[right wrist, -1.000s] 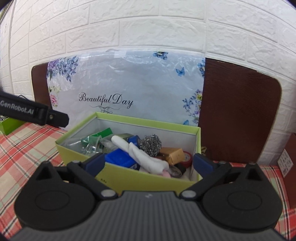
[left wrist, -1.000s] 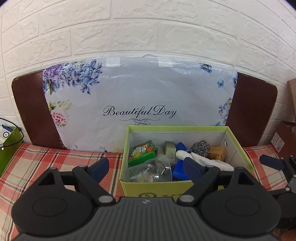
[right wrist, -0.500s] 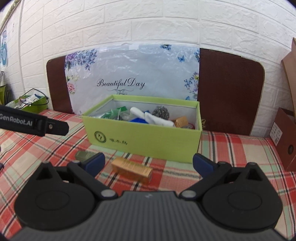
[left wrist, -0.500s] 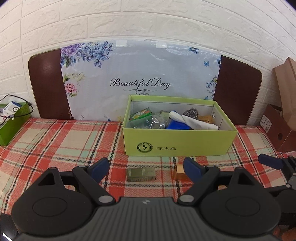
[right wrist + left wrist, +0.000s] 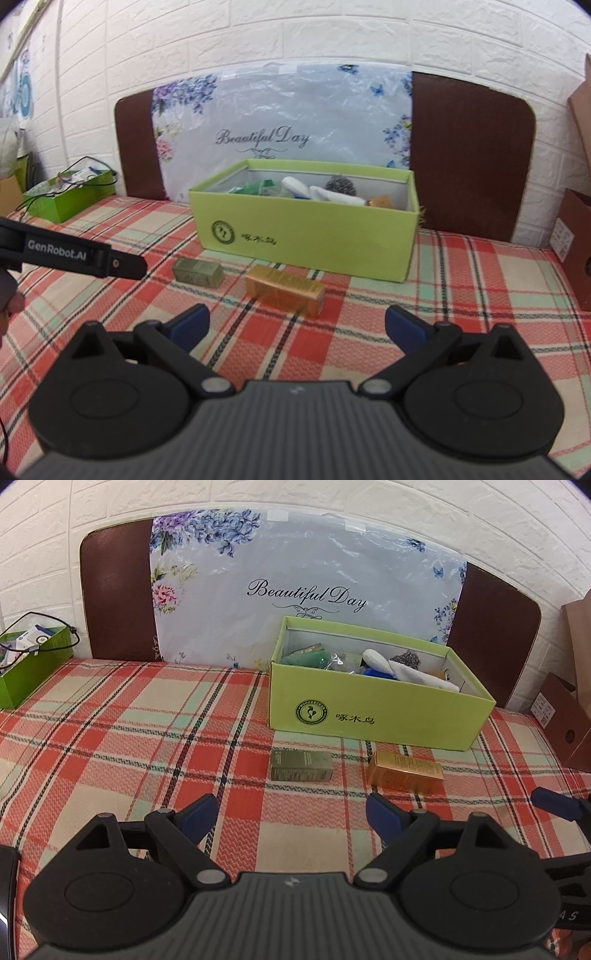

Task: Organize objects
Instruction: 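Move both tools back from the lime box toward the last items, then grasp the small olive box with the left tool while the right tool grasps the gold box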

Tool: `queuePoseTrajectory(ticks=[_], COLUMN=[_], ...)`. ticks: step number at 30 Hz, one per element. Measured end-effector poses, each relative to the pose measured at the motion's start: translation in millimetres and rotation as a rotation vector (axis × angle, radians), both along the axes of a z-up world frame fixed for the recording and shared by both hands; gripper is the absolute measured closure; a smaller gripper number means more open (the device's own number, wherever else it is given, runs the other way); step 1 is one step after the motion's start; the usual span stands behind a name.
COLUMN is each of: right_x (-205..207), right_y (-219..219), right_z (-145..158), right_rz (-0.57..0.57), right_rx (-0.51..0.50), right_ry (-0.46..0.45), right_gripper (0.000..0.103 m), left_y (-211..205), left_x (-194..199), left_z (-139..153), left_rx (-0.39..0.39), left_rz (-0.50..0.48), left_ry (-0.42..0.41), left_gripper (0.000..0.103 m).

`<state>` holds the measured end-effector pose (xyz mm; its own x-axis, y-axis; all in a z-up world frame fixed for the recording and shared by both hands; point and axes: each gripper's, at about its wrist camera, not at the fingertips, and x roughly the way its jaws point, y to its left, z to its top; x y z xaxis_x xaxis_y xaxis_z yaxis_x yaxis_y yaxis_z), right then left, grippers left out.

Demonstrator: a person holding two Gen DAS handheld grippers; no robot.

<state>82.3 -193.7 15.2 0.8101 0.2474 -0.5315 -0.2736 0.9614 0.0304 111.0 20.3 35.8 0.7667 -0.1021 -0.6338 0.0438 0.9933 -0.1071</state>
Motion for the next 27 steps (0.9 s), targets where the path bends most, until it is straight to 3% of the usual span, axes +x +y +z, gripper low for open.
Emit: queuePoseTrajectory(ticks=[11,18,19,20,23,25,27], right_x=[65,102,104,106,98,87,77], right_y=[15,26,26,26,17,7,-5], right_z=[-27,-41,-44,-46,-51,-50,-49], right_rz=[0.145,0.217,0.223,0.220,0.169,0.151,0.138], right_rx=[-0.065,-0.121,-0.121,-0.117,-0.088,-0.029,0.059], right_ry=[-0.004,-0.005,0.007,0.027,0.052,0.062,0.093], right_gripper=[0.000,0.007,0.021,0.042,0.067,0.077,0.079], left_y=[19,19,18,17,12,7,3], left_x=[10,36,42,48,69,82,97], left_z=[-22,-20,-19,-18,-18,-22,-28], left_rx=[-0.034,-0.040,-0.041,-0.041,-0.025,-0.011,-0.010], left_rz=[-0.023,-0.108,-0.132,-0.155,-0.225,-0.277,-0.364], left_ry=[0.013,-0.035,-0.044,-0.051,-0.064,-0.058,-0.046], left_gripper=[0.013,0.013,0.013,0.013,0.013,0.013,0.013])
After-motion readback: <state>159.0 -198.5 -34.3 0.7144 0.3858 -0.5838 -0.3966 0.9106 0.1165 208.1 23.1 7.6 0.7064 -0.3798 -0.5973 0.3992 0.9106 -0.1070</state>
